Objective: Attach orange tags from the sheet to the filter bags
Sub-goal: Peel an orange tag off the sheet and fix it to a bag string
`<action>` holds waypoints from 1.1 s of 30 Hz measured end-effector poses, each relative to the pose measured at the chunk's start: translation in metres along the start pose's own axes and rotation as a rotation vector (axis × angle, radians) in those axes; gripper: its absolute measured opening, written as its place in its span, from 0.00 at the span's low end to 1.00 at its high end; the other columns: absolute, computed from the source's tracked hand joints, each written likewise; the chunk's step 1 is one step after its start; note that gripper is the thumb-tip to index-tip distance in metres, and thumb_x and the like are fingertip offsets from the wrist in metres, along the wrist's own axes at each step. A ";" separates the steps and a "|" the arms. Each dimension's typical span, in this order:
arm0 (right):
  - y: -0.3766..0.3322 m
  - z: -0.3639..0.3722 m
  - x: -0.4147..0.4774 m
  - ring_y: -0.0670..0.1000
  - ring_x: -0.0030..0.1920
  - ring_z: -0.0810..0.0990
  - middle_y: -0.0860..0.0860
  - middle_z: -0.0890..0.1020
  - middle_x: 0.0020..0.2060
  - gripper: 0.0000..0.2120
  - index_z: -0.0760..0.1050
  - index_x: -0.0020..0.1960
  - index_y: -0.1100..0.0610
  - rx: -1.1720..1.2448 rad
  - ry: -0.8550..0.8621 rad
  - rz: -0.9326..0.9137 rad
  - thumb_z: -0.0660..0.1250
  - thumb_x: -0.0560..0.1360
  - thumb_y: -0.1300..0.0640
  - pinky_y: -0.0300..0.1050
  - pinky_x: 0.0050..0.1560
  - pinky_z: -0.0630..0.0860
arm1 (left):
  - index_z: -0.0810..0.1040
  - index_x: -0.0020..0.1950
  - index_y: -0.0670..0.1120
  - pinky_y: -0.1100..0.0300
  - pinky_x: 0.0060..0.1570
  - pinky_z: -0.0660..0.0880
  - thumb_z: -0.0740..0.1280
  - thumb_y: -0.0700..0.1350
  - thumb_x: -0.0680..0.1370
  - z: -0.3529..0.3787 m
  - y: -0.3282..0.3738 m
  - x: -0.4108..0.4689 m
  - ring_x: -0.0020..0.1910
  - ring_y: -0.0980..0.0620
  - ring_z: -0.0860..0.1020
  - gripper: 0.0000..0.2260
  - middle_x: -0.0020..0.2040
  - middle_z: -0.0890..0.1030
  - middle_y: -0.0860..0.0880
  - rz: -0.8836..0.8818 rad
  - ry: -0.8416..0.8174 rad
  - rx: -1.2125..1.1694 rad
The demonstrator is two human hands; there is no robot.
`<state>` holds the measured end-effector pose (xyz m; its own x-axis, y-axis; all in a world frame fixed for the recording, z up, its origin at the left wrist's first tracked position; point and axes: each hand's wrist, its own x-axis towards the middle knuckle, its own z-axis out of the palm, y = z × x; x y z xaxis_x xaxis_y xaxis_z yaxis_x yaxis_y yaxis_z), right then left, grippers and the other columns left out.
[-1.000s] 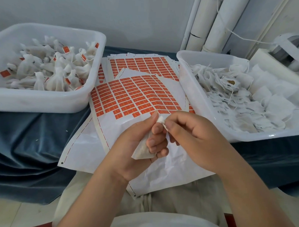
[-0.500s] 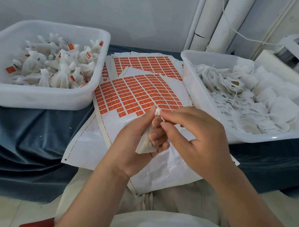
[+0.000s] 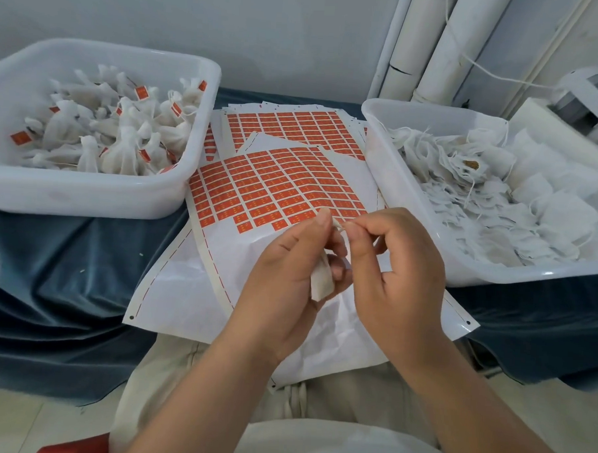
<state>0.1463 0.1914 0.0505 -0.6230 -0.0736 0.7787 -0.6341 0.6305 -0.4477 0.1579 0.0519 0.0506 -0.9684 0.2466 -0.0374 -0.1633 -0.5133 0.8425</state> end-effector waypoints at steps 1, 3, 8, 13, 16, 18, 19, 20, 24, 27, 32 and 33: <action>0.000 0.000 -0.001 0.42 0.44 0.76 0.44 0.78 0.43 0.08 0.79 0.48 0.62 0.000 0.003 0.022 0.65 0.84 0.61 0.34 0.49 0.71 | 0.78 0.50 0.43 0.58 0.49 0.79 0.67 0.54 0.82 -0.001 -0.001 0.001 0.36 0.53 0.76 0.14 0.38 0.77 0.48 0.014 -0.002 -0.007; 0.000 0.000 -0.001 0.44 0.43 0.77 0.44 0.78 0.42 0.08 0.78 0.49 0.60 0.027 -0.001 0.076 0.64 0.84 0.58 0.35 0.46 0.73 | 0.74 0.56 0.43 0.56 0.51 0.80 0.70 0.48 0.82 -0.005 -0.001 0.002 0.36 0.53 0.77 0.10 0.40 0.79 0.46 0.042 -0.028 -0.010; -0.003 -0.002 0.002 0.44 0.44 0.80 0.42 0.79 0.41 0.08 0.78 0.49 0.57 0.088 -0.048 0.137 0.64 0.85 0.55 0.32 0.46 0.73 | 0.84 0.56 0.46 0.51 0.49 0.78 0.70 0.50 0.82 -0.012 0.000 0.005 0.40 0.52 0.79 0.09 0.43 0.83 0.47 0.172 0.025 0.261; -0.005 0.001 -0.002 0.45 0.45 0.79 0.44 0.80 0.42 0.07 0.77 0.49 0.59 0.091 -0.080 0.120 0.65 0.84 0.60 0.35 0.47 0.74 | 0.86 0.49 0.49 0.37 0.61 0.79 0.64 0.59 0.84 -0.008 -0.004 0.004 0.42 0.50 0.80 0.17 0.43 0.84 0.48 0.130 0.180 0.274; -0.007 0.001 -0.003 0.47 0.44 0.80 0.44 0.80 0.42 0.07 0.76 0.49 0.55 0.205 -0.068 0.225 0.63 0.85 0.57 0.37 0.47 0.76 | 0.85 0.43 0.51 0.49 0.54 0.82 0.63 0.57 0.85 -0.007 -0.003 0.005 0.38 0.54 0.79 0.18 0.40 0.82 0.50 0.059 0.237 0.124; -0.008 0.001 -0.003 0.44 0.40 0.80 0.47 0.80 0.39 0.07 0.76 0.48 0.52 0.333 -0.054 0.366 0.63 0.85 0.55 0.36 0.42 0.77 | 0.86 0.40 0.53 0.57 0.46 0.80 0.65 0.54 0.85 -0.008 0.000 0.007 0.34 0.55 0.77 0.17 0.38 0.80 0.50 -0.023 0.234 -0.107; -0.009 0.002 -0.003 0.41 0.37 0.78 0.49 0.79 0.38 0.08 0.76 0.48 0.51 0.387 -0.055 0.431 0.64 0.85 0.54 0.34 0.40 0.76 | 0.86 0.40 0.52 0.59 0.45 0.80 0.66 0.53 0.84 -0.009 0.002 0.007 0.33 0.56 0.77 0.16 0.38 0.79 0.50 -0.057 0.211 -0.219; -0.008 0.002 -0.002 0.40 0.36 0.77 0.50 0.78 0.37 0.08 0.76 0.47 0.51 0.432 -0.063 0.493 0.64 0.85 0.52 0.33 0.39 0.75 | 0.86 0.40 0.51 0.59 0.44 0.79 0.67 0.52 0.84 -0.010 0.004 0.008 0.32 0.56 0.76 0.15 0.37 0.78 0.51 -0.072 0.180 -0.287; -0.003 0.002 0.004 0.48 0.53 0.84 0.49 0.86 0.49 0.09 0.81 0.49 0.48 0.793 -0.107 0.725 0.63 0.85 0.51 0.41 0.56 0.79 | 0.86 0.42 0.55 0.60 0.47 0.78 0.72 0.53 0.80 -0.013 0.005 0.007 0.34 0.56 0.76 0.08 0.37 0.77 0.51 -0.027 0.142 -0.038; -0.005 0.001 0.010 0.56 0.59 0.84 0.56 0.86 0.53 0.09 0.79 0.51 0.54 1.243 -0.142 0.797 0.61 0.85 0.55 0.48 0.62 0.79 | 0.87 0.47 0.53 0.57 0.51 0.79 0.69 0.54 0.82 -0.009 0.001 0.007 0.40 0.54 0.80 0.10 0.41 0.83 0.51 0.096 0.228 0.170; -0.002 0.002 0.012 0.51 0.44 0.79 0.51 0.77 0.37 0.13 0.74 0.45 0.54 1.181 -0.076 0.838 0.58 0.86 0.57 0.44 0.54 0.79 | 0.86 0.47 0.54 0.66 0.44 0.81 0.68 0.53 0.83 -0.010 -0.004 0.007 0.42 0.54 0.86 0.10 0.43 0.88 0.55 0.303 0.305 0.552; 0.000 0.001 0.013 0.49 0.42 0.76 0.50 0.75 0.36 0.14 0.75 0.43 0.53 1.096 -0.061 0.815 0.59 0.87 0.57 0.42 0.52 0.77 | 0.85 0.46 0.54 0.69 0.44 0.79 0.67 0.53 0.84 -0.010 -0.005 0.008 0.42 0.56 0.85 0.10 0.42 0.87 0.57 0.304 0.320 0.614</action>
<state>0.1384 0.1896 0.0603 -0.9921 -0.0310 0.1212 -0.0974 -0.4164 -0.9039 0.1494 0.0478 0.0408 -0.9768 -0.1313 0.1695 0.1638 0.0528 0.9851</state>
